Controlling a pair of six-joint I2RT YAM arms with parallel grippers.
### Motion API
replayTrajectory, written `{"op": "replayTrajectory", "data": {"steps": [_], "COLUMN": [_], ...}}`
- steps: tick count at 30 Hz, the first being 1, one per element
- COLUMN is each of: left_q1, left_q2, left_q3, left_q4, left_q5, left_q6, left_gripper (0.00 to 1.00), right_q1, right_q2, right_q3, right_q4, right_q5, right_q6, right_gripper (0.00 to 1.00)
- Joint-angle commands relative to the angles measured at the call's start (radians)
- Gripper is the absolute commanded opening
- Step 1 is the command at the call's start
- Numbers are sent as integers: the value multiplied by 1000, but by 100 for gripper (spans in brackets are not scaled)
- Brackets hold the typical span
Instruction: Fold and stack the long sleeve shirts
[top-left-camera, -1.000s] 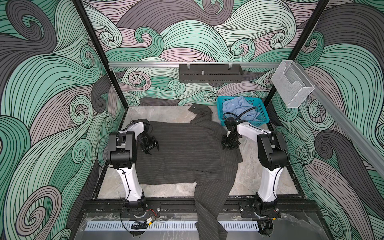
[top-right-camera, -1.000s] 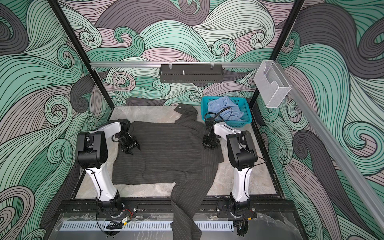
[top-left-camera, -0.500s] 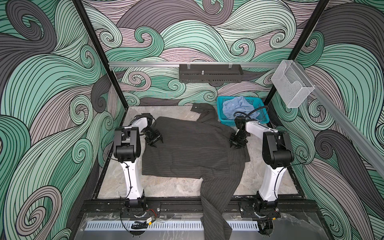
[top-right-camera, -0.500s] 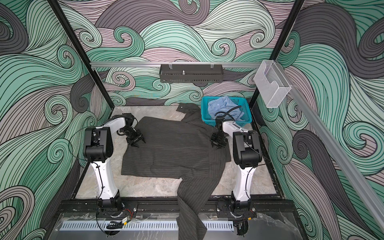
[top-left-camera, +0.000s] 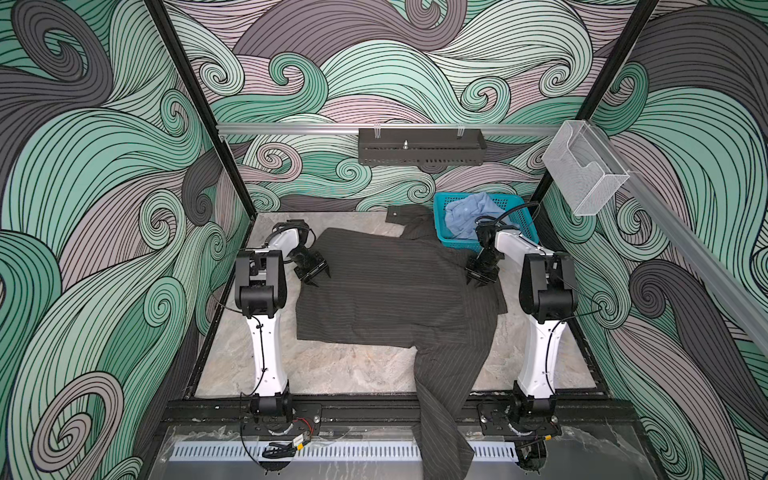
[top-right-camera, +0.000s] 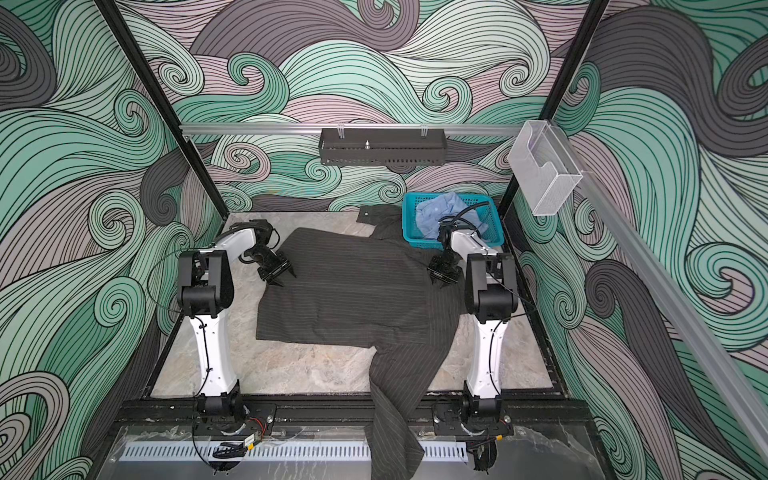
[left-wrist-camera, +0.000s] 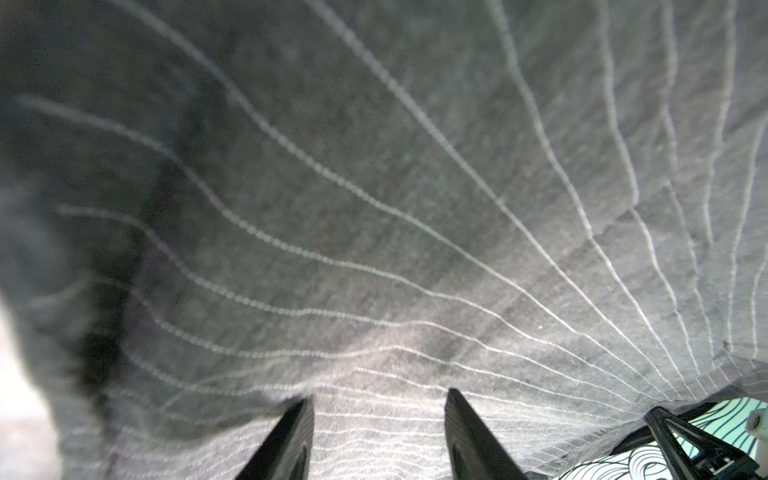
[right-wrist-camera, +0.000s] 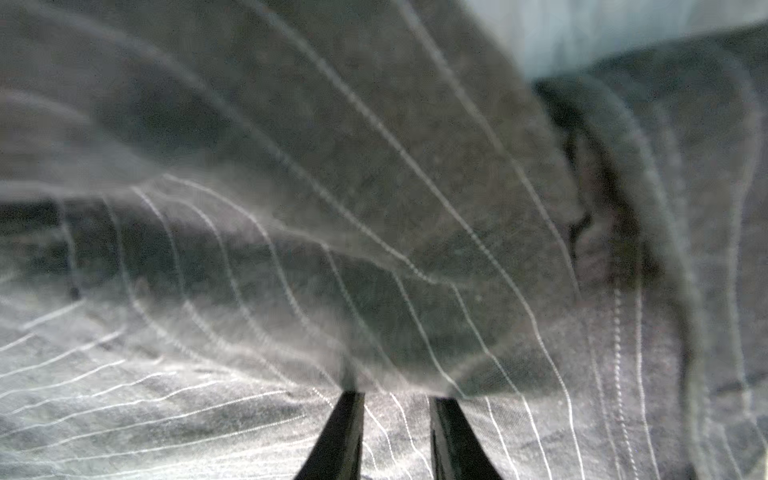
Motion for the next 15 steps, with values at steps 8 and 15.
{"op": "replayTrajectory", "data": {"steps": [8,15], "left_q1": [61,59], "left_q2": [-40,-502], "left_q3": [37,-174], "left_q4": [-7,99], "left_q5": [30,56], "left_q6": [25,10], "left_gripper": [56,98], "right_q1": [37,88], "right_q2": [19,-245], "right_q3": [109,58], "right_q4": [-18,-62], "right_q5": [19,74], "right_q6": [-38,-46], "right_gripper": [36,64]}}
